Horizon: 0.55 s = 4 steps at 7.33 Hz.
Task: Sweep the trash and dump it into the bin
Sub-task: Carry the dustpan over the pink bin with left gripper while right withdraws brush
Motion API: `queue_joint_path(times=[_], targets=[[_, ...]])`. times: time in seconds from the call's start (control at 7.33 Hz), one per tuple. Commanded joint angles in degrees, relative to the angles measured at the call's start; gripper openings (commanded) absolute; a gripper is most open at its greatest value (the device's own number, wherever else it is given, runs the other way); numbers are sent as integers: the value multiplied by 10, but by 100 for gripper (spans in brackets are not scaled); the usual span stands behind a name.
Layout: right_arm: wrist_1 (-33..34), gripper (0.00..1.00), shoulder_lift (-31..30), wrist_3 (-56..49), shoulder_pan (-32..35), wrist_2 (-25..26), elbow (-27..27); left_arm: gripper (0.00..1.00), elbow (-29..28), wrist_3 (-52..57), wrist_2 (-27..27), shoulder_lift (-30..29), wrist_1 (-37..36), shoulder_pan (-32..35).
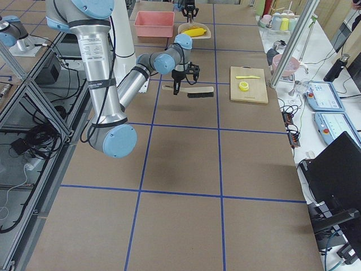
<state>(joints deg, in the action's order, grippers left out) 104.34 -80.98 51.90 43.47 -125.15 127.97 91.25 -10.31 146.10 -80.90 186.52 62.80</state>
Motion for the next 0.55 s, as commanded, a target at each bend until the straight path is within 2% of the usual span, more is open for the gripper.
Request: queue_joint_path(times=[0.0, 0.27, 0.41], targets=[[3, 0, -50, -94, 58, -18, 3, 0, 21, -1, 39, 112, 32, 72], [0, 0, -89, -124, 86, -19, 10, 0, 21, -1, 46, 192, 55, 115], [-4, 0, -114, -127, 104, -21, 17, 0, 19, 0, 75, 216, 55, 151]])
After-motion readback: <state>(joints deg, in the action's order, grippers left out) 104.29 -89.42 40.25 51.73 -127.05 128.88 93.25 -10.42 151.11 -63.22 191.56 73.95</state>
